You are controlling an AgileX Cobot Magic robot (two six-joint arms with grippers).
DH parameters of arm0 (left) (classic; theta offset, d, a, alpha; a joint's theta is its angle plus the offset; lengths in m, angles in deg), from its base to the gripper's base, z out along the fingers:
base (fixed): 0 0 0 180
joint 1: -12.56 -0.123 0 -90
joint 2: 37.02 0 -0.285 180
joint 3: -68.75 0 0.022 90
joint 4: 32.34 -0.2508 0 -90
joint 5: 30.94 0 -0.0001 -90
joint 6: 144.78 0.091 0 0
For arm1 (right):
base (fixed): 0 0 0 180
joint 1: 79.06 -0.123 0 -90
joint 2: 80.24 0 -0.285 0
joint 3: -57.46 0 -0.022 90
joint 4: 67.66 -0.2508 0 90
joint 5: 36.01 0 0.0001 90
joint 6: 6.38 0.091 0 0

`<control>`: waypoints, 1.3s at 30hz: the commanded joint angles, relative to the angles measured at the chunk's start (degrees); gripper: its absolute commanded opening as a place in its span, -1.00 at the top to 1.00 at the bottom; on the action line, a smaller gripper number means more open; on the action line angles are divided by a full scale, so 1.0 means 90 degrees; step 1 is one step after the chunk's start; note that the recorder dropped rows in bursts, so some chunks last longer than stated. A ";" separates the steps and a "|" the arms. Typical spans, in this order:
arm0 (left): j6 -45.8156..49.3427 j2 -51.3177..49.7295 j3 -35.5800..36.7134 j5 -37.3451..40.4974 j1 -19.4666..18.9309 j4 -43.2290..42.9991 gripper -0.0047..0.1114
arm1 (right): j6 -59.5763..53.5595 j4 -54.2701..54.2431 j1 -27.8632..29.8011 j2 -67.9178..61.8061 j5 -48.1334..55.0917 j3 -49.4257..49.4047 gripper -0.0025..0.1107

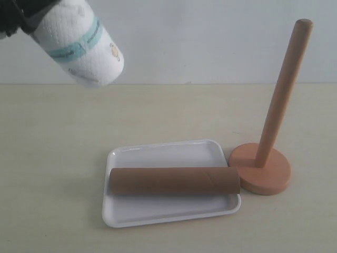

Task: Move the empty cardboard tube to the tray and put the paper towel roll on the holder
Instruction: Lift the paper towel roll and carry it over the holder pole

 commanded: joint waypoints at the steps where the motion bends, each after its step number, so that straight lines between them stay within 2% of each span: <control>1: -0.0431 0.0140 -0.0603 -0.0113 0.0408 -0.0181 0.85 | 0.0024 0.0018 0.0011 0.0029 -0.0070 0.0003 0.93; 14: 0.0004 0.0108 -0.1747 0.1857 0.2347 -0.0065 0.85 | 0.0024 0.0018 0.0011 0.0029 -0.0070 0.0003 0.93; 23: 0.0044 -0.0696 -0.3127 0.2558 0.3412 0.0015 0.85 | 0.0024 0.0018 0.0011 0.0029 -0.0070 0.0003 0.93; 28: 0.0280 -0.1446 -0.4003 0.3196 0.3880 0.0015 0.85 | 0.0024 0.0018 0.0011 0.0029 -0.0070 0.0003 0.93; 36: 0.0147 -0.2889 -0.5792 0.3224 0.4254 0.0227 0.85 | 0.0024 0.0018 0.0011 0.0029 -0.0083 0.0003 0.93; 39: 0.0174 -0.3564 -0.6402 0.3742 0.4429 0.0188 0.85 | 0.0024 0.0018 0.0011 0.0029 -0.0083 0.0003 0.93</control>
